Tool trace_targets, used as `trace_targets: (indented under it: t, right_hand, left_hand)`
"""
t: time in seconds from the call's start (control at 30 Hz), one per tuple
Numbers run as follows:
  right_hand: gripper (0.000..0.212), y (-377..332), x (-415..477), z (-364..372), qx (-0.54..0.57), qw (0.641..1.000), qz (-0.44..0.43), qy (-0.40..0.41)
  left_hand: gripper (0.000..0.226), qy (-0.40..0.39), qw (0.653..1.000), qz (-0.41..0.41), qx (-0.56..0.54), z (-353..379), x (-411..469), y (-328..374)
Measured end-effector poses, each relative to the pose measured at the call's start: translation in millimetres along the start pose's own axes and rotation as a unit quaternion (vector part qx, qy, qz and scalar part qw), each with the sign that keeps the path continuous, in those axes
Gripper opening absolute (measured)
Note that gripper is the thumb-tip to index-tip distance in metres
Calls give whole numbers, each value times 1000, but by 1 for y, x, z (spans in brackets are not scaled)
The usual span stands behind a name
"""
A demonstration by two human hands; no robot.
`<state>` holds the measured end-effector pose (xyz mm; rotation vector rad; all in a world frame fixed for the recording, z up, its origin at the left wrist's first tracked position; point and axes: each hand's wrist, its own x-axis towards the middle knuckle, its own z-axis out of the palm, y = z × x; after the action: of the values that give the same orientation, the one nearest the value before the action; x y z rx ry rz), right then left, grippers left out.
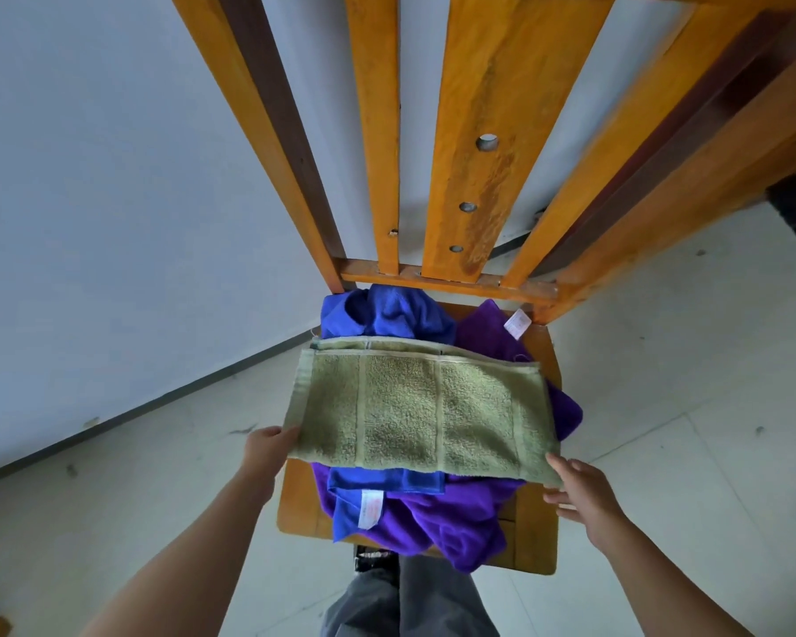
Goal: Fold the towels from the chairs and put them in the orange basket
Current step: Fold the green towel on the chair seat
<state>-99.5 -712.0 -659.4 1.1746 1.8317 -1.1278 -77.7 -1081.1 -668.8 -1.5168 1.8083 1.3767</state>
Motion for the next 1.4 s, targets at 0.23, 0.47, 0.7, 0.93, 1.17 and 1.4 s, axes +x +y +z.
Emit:
trace_targets:
  t: [0.23, 0.47, 0.7, 0.93, 1.17, 1.4]
  right_hand:
    - [21, 5, 4, 8, 76, 997, 18, 28]
    - [39, -1, 2, 8, 220, 975, 26, 25]
    - [23, -33, -57, 27, 193, 977, -88, -6]
    - [25, -74, -137, 111, 78, 944, -284, -150]
    - [20, -65, -145, 196, -42, 931, -294, -211]
    - [26, -52, -135, 212, -128, 907, -317, -247]
  left_hand:
    - [28, 12, 999, -50, 13, -10, -1, -11]
    - [56, 43, 966, 106, 234, 11, -18, -13]
    - [64, -219, 793, 274, 498, 27, -43, -44]
    - [40, -299, 951, 56, 59, 21, -40, -34]
    - [63, -282, 906, -84, -303, -29, -21, -9]
    - [34, -240, 953, 66, -175, -34, -12, 28]
